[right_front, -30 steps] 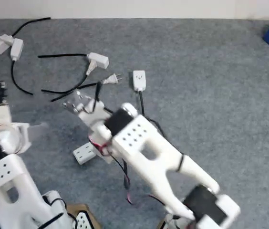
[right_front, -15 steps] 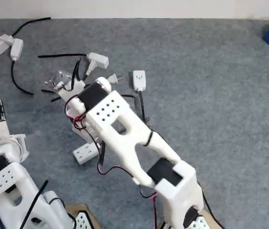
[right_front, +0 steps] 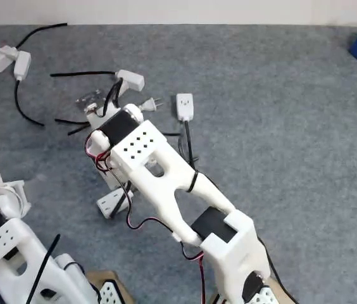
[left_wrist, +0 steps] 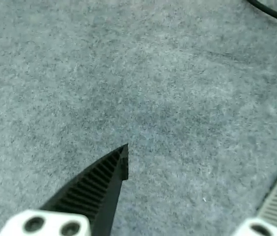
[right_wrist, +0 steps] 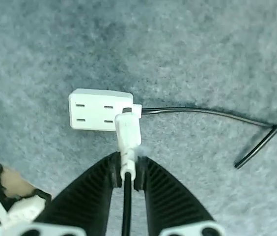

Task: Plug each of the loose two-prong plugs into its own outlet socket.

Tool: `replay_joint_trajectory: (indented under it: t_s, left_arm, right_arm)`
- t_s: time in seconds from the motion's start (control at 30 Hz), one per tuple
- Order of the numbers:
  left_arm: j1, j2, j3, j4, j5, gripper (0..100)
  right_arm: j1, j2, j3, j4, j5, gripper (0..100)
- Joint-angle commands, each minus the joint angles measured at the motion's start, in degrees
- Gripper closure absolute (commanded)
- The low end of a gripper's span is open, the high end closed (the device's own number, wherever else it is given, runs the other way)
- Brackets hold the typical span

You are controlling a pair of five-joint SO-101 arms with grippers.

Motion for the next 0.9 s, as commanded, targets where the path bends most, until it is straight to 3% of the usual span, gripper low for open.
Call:
replay_joint_trajectory:
  t_s: [0.0,0.33,0.53,0.87]
  left_arm:
    - [-0.6,-0.8,-0.5,-1.1,0.4,57]
    - [-0.6,-0.8,-0.5,-1.1,0.6,57]
    - [-0.1,-0.8,-0.4,-1.2,0.6,57]
    - [-0.6,-0.8,-0.4,-1.1,0.6,57]
  right_arm:
    - [-0.1,-0.8,-2.6,0.3,-6.5,99.2]
    - [-5.8,2.0,-3.1,0.9,-6.6,99.2]
    - [-5.5,-3.7,-2.6,0.9,-6.8,99.2]
    - [-4.8,3.0,-2.6,0.9,-6.4,99.2]
